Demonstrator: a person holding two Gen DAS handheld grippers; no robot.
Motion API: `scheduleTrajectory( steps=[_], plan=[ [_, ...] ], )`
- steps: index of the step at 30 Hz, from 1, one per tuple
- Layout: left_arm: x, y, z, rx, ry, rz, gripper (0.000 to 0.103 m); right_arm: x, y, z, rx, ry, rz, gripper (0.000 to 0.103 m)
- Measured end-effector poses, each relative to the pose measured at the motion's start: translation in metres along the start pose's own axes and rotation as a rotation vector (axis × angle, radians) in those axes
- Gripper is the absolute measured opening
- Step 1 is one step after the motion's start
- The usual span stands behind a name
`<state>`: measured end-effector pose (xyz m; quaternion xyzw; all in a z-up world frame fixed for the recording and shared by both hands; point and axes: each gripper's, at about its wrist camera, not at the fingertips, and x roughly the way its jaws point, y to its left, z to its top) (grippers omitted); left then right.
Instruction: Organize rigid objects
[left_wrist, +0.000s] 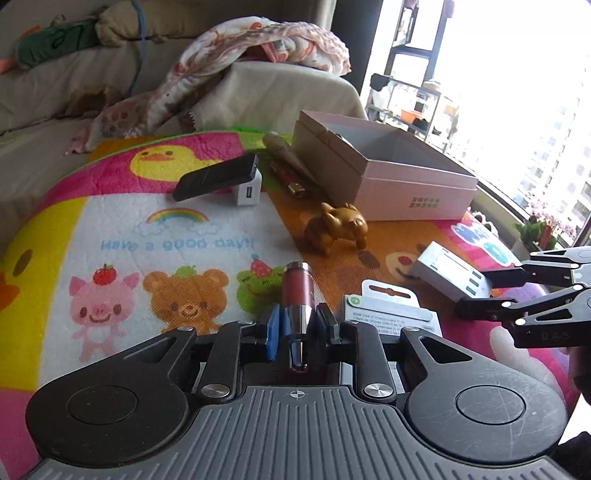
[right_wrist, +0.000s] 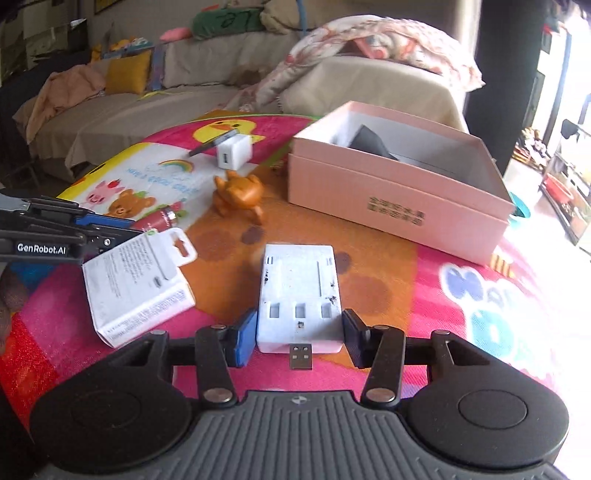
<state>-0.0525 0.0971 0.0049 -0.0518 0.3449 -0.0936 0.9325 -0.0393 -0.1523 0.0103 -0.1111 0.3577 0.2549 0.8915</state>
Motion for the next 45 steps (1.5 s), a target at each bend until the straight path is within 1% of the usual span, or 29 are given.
scheduleTrajectory(
  steps=[3, 5, 7, 8, 9, 13, 16, 19, 22, 25, 27, 30, 31, 33, 35, 36, 37, 38, 39, 40, 41, 42, 43, 44, 45],
  plan=[
    [0.007, -0.011, 0.004, 0.06, 0.007, 0.037, 0.024, 0.003, -0.002, 0.001, 0.006, -0.007, -0.009, 0.057],
    [0.009, -0.018, 0.005, 0.111, 0.01, 0.059, 0.024, 0.007, -0.001, 0.004, 0.009, -0.014, -0.005, 0.058],
    [0.008, -0.02, 0.005, 0.124, 0.012, 0.062, 0.024, 0.011, 0.0, 0.007, 0.016, -0.017, 0.001, 0.058],
    [0.006, -0.02, 0.004, 0.122, 0.016, 0.055, 0.024, 0.012, 0.002, 0.009, 0.01, -0.016, 0.003, 0.054],
    [0.004, -0.02, 0.003, 0.122, 0.021, 0.047, 0.024, 0.011, 0.004, 0.01, 0.001, -0.013, 0.009, 0.047],
    [-0.015, -0.026, 0.001, 0.156, 0.013, 0.013, 0.024, -0.006, 0.008, 0.005, -0.034, -0.024, 0.031, 0.047],
    [-0.033, -0.037, 0.006, 0.196, -0.015, 0.001, 0.024, -0.026, -0.001, 0.0, -0.018, -0.038, 0.042, 0.047],
    [-0.047, -0.05, 0.022, 0.239, -0.064, -0.027, 0.024, -0.046, -0.012, 0.001, 0.006, -0.071, 0.024, 0.047],
    [-0.052, -0.067, 0.044, 0.29, -0.12, -0.041, 0.024, -0.066, -0.022, 0.01, 0.022, -0.132, -0.003, 0.047],
    [-0.052, -0.08, 0.068, 0.32, -0.162, -0.076, 0.024, -0.082, -0.03, 0.022, 0.033, -0.202, -0.018, 0.047],
    [-0.051, -0.091, 0.088, 0.358, -0.207, -0.086, 0.024, -0.089, -0.034, 0.029, 0.028, -0.239, -0.025, 0.047],
    [-0.041, -0.107, 0.122, 0.4, -0.268, -0.088, 0.024, -0.087, -0.04, 0.046, 0.014, -0.275, -0.073, 0.047],
    [-0.035, -0.11, 0.134, 0.396, -0.282, -0.088, 0.024, -0.085, -0.042, 0.053, 0.011, -0.287, -0.09, 0.047],
    [-0.017, -0.111, 0.16, 0.345, -0.307, -0.109, 0.024, -0.077, -0.049, 0.075, 0.003, -0.322, -0.132, 0.047],
    [0.005, -0.104, 0.184, 0.253, -0.319, -0.156, 0.024, -0.066, -0.055, 0.1, -0.014, -0.377, -0.196, 0.047],
    [0.017, -0.1, 0.193, 0.212, -0.313, -0.179, 0.024, -0.058, -0.06, 0.113, -0.029, -0.42, -0.229, 0.047],
    [0.029, -0.096, 0.199, 0.176, -0.296, -0.194, 0.024, -0.05, -0.065, 0.124, -0.04, -0.449, -0.242, 0.049],
    [0.042, -0.09, 0.203, 0.143, -0.271, -0.198, 0.024, -0.042, -0.071, 0.133, -0.035, -0.452, -0.249, 0.061],
    [0.049, -0.086, 0.201, 0.124, -0.256, -0.196, 0.024, -0.034, -0.078, 0.141, -0.006, -0.424, -0.256, 0.071],
    [0.053, -0.081, 0.197, 0.115, -0.245, -0.192, 0.024, -0.029, -0.083, 0.143, 0.028, -0.4, -0.249, 0.071],
    [0.053, -0.074, 0.189, 0.112, -0.234, -0.19, 0.024, -0.028, -0.087, 0.14, 0.048, -0.386, -0.225, 0.071],
    [0.052, -0.068, 0.179, 0.111, -0.223, -0.187, 0.024, -0.028, -0.088, 0.131, 0.055, -0.378, -0.192, 0.072],
    [0.049, -0.062, 0.166, 0.106, -0.208, -0.18, 0.024, -0.028, -0.088, 0.12, 0.057, -0.367, -0.179, 0.073],
    [0.046, -0.056, 0.154, 0.097, -0.19, -0.17, 0.024, -0.026, -0.085, 0.106, 0.058, -0.35, -0.179, 0.077],
    [0.044, -0.05, 0.14, 0.088, -0.169, -0.163, 0.024, -0.025, -0.081, 0.092, 0.055, -0.328, -0.184, 0.079]
  ],
)
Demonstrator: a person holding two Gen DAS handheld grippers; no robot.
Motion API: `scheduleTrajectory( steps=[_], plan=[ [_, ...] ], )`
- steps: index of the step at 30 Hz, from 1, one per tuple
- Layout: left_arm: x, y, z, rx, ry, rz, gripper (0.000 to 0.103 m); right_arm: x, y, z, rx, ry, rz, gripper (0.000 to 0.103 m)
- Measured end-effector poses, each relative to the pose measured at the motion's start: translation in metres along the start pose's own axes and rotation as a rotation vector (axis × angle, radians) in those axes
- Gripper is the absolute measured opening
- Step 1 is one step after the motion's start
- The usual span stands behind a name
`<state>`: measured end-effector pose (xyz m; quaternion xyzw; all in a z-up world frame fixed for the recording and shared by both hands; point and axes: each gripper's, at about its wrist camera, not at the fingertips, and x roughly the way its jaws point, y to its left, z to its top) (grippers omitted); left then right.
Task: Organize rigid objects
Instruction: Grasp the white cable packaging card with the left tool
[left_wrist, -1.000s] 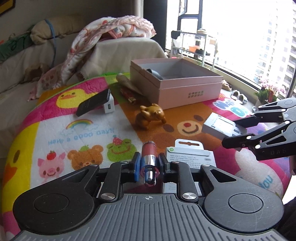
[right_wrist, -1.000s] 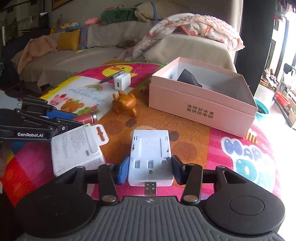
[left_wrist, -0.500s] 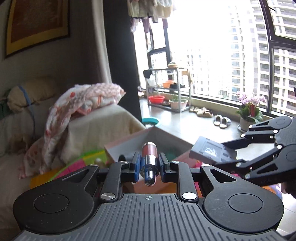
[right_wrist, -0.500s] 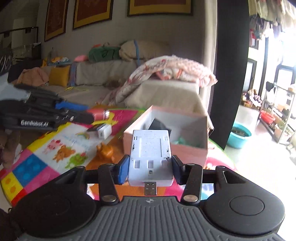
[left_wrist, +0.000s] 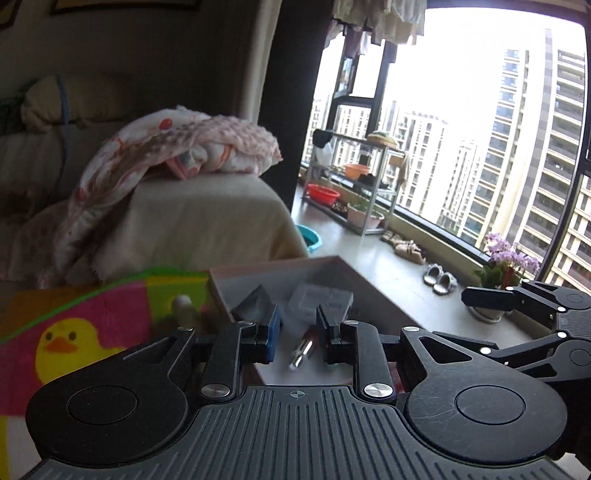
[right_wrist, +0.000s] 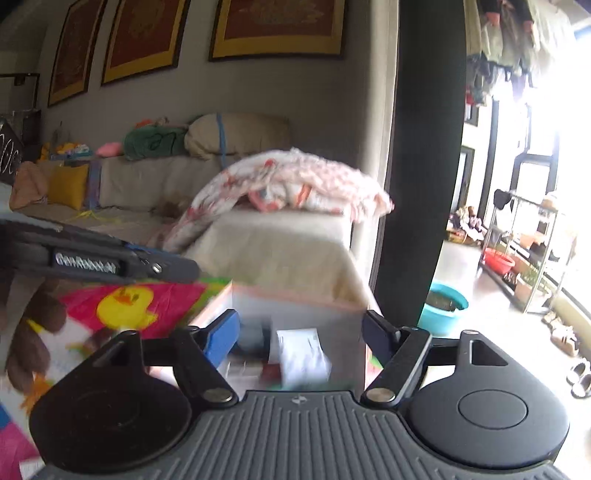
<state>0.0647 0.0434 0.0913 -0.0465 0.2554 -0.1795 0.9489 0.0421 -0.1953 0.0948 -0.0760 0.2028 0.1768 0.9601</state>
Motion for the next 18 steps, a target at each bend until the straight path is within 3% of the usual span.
scheduleTrajectory(
  steps=[4, 9, 14, 18],
  plan=[
    [-0.035, 0.01, -0.053, -0.037, 0.066, 0.039, 0.024, -0.012, 0.018, -0.055, -0.03, 0.108, -0.002, 0.079],
    [-0.09, 0.001, -0.093, -0.003, 0.123, 0.046, 0.024, -0.025, 0.026, -0.098, 0.078, 0.22, 0.086, 0.079],
    [-0.123, -0.034, -0.113, 0.1, 0.173, 0.065, 0.024, -0.015, 0.026, -0.112, 0.144, 0.265, 0.076, 0.079],
    [-0.113, -0.062, -0.128, 0.194, 0.231, 0.077, 0.025, -0.015, 0.024, -0.114, 0.169, 0.265, 0.074, 0.08]
  ],
)
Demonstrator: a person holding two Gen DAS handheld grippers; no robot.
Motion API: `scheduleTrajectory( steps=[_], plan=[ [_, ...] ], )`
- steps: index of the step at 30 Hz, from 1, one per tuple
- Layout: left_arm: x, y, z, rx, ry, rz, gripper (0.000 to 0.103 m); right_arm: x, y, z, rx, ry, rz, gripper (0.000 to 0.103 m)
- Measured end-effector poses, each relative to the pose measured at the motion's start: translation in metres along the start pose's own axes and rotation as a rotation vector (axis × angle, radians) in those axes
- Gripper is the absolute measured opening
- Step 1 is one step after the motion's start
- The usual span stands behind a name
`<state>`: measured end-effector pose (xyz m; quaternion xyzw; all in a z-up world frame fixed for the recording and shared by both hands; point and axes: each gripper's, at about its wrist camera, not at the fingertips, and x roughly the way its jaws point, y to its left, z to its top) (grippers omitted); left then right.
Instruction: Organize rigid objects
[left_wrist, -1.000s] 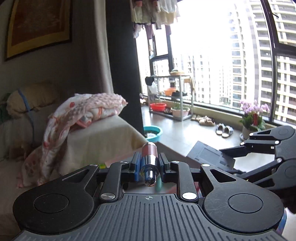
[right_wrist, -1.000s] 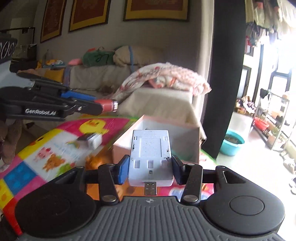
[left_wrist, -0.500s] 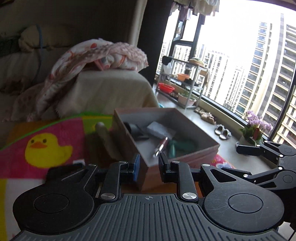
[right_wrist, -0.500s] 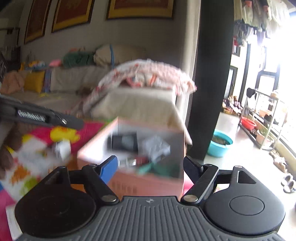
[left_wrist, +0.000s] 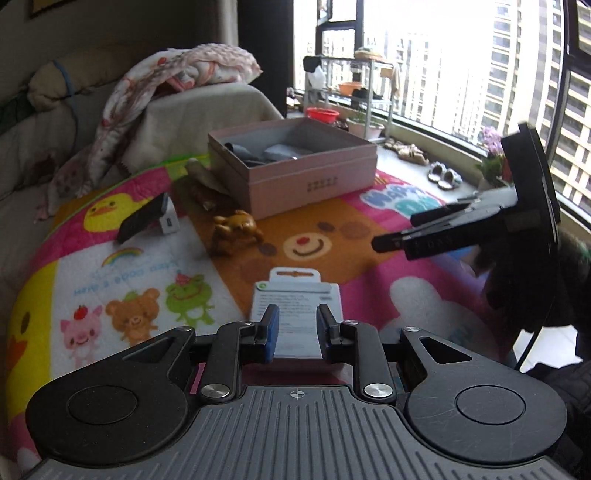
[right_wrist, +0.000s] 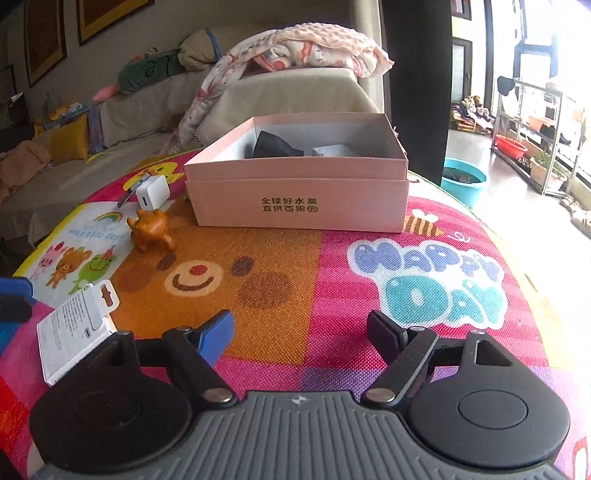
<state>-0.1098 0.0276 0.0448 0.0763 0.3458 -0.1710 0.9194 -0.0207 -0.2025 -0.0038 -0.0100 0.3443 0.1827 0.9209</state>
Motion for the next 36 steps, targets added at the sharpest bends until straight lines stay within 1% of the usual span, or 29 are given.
scheduleTrajectory(
  steps=[2, 3, 4, 5, 6, 7, 8, 9, 10, 13, 14, 16, 17, 18, 21, 24, 27, 29, 31, 32, 33, 36],
  plan=[
    [0.012, -0.013, -0.004, 0.041, 0.032, 0.002, 0.025, -0.001, 0.001, -0.001, -0.005, -0.002, -0.005, 0.08],
    [0.014, -0.017, -0.005, 0.054, 0.014, 0.004, 0.026, -0.001, 0.002, -0.002, -0.006, -0.003, -0.007, 0.08],
    [0.016, -0.022, -0.004, 0.061, 0.027, -0.007, 0.03, -0.002, 0.002, -0.002, -0.006, -0.005, -0.008, 0.08],
    [0.017, -0.026, -0.003, 0.073, 0.028, -0.021, 0.043, -0.002, 0.001, -0.002, -0.004, -0.006, -0.008, 0.08],
    [0.019, -0.029, -0.003, 0.081, 0.038, -0.036, 0.057, -0.002, 0.0, -0.001, 0.0, -0.005, -0.005, 0.08],
    [0.02, -0.034, -0.002, 0.098, 0.045, -0.052, 0.065, -0.002, -0.001, -0.001, 0.003, -0.005, -0.002, 0.08],
    [0.022, -0.038, -0.003, 0.12, 0.051, -0.067, 0.079, -0.002, -0.001, -0.001, 0.005, -0.005, 0.002, 0.081],
    [0.024, -0.043, -0.004, 0.145, 0.054, -0.074, 0.087, -0.002, -0.001, -0.001, 0.006, -0.005, 0.006, 0.082],
    [0.026, -0.047, -0.005, 0.164, 0.053, -0.072, 0.089, -0.002, -0.001, -0.001, 0.007, -0.005, 0.006, 0.082],
    [0.025, -0.047, -0.005, 0.178, 0.024, -0.054, 0.087, -0.002, -0.001, -0.001, 0.011, -0.007, 0.009, 0.082],
    [0.023, -0.045, -0.004, 0.178, 0.004, -0.029, 0.086, -0.002, -0.002, -0.001, 0.013, -0.008, 0.01, 0.082],
    [0.021, -0.038, -0.002, 0.179, -0.028, 0.057, 0.084, -0.002, -0.002, 0.0, 0.015, -0.008, 0.012, 0.082],
    [0.022, -0.031, 0.0, 0.167, -0.023, 0.087, 0.084, -0.002, -0.002, 0.0, 0.015, -0.008, 0.013, 0.082],
    [0.024, -0.024, 0.001, 0.145, -0.006, 0.094, 0.084, -0.002, -0.002, 0.0, 0.014, -0.007, 0.014, 0.083],
    [0.033, -0.008, -0.003, 0.068, 0.057, 0.076, 0.084, -0.002, -0.003, 0.0, 0.013, -0.006, 0.016, 0.083],
    [0.043, -0.001, -0.008, 0.004, 0.077, 0.061, 0.084, -0.002, -0.002, 0.0, 0.012, -0.006, 0.016, 0.084],
    [0.051, 0.01, -0.008, -0.079, 0.047, 0.024, 0.084, -0.002, -0.002, 0.0, 0.009, -0.005, 0.014, 0.084],
    [0.053, 0.015, -0.007, -0.109, 0.026, 0.008, 0.084, -0.002, -0.001, 0.0, 0.007, -0.003, 0.012, 0.084],
    [0.055, 0.018, -0.006, -0.111, 0.015, -0.019, 0.084, -0.001, 0.001, 0.001, -0.002, 0.002, 0.005, 0.084],
    [0.055, 0.019, -0.006, -0.105, 0.01, -0.027, 0.081, -0.001, 0.002, 0.002, -0.01, 0.006, -0.001, 0.084],
    [0.054, 0.019, -0.007, -0.101, 0.0, -0.029, 0.075, -0.001, 0.004, 0.003, -0.02, 0.01, -0.01, 0.084],
    [0.05, 0.027, -0.011, -0.137, -0.031, -0.069, 0.075, -0.002, 0.013, 0.016, -0.034, 0.012, 0.011, 0.084]
  ],
)
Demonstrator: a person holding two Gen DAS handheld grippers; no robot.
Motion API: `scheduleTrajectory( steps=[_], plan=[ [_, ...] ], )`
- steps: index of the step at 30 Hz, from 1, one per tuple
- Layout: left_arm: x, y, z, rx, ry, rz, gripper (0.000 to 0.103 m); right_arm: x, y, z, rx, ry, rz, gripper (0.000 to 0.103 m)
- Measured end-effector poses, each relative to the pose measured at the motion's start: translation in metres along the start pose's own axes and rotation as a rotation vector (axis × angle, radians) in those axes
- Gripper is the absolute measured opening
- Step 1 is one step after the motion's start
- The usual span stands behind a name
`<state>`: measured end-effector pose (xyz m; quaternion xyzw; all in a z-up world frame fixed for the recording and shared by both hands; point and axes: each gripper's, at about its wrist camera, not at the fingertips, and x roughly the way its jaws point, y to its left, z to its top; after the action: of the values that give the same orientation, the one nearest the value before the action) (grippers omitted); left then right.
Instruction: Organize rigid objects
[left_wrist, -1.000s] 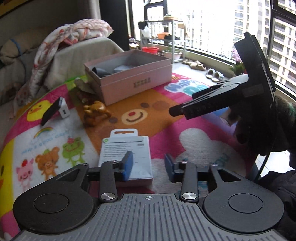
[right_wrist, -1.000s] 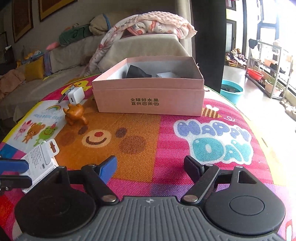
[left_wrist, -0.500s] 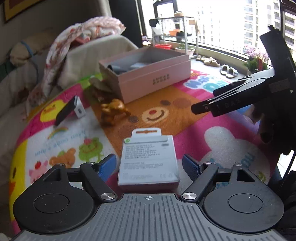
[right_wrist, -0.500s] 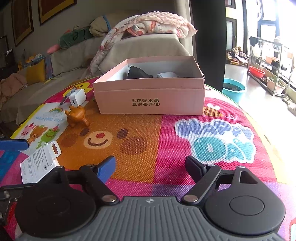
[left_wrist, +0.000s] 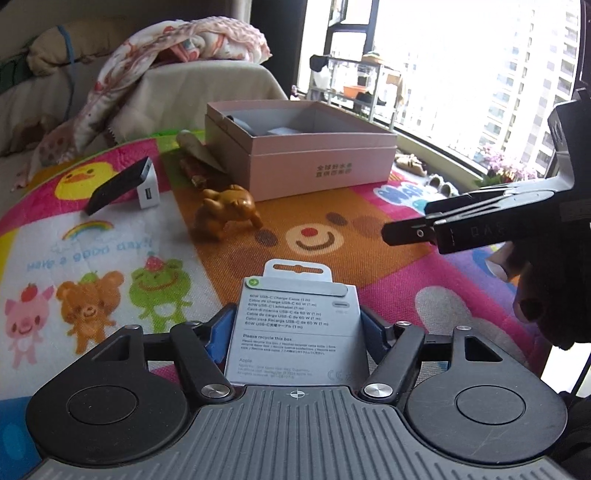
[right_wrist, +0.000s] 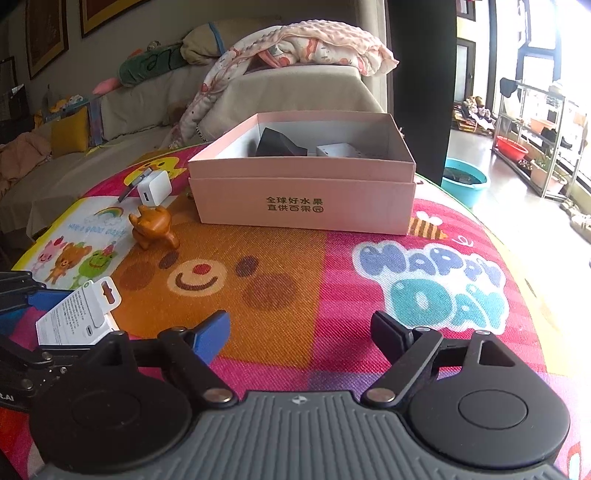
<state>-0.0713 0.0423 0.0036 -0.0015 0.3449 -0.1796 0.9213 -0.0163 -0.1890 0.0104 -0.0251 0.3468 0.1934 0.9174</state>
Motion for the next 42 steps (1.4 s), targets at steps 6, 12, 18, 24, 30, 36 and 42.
scheduleTrajectory(
  steps=[6, 12, 18, 24, 30, 36, 42],
  plan=[
    [-0.009, 0.046, 0.006, -0.089, -0.102, 0.096, 0.074, -0.005, 0.042, 0.085, -0.098, -0.07, 0.038, 0.084],
    [-0.014, 0.092, 0.006, -0.222, -0.203, 0.118, 0.074, 0.066, 0.106, 0.199, -0.181, 0.071, 0.074, 0.062],
    [-0.021, 0.108, 0.0, -0.314, -0.254, 0.069, 0.074, 0.198, 0.16, 0.253, -0.309, 0.203, -0.16, 0.049],
    [-0.02, 0.121, -0.005, -0.4, -0.236, 0.029, 0.074, 0.297, 0.157, 0.254, -0.339, 0.333, -0.375, 0.028],
    [-0.02, 0.123, -0.006, -0.406, -0.24, 0.01, 0.074, 0.291, 0.16, 0.236, -0.38, 0.409, -0.309, 0.006],
    [-0.018, 0.127, -0.006, -0.426, -0.231, -0.002, 0.074, 0.223, 0.18, 0.184, -0.456, 0.448, -0.122, 0.002],
    [-0.017, 0.129, -0.007, -0.447, -0.226, -0.011, 0.074, 0.153, 0.175, 0.134, -0.443, 0.496, 0.017, 0.002]
  ],
)
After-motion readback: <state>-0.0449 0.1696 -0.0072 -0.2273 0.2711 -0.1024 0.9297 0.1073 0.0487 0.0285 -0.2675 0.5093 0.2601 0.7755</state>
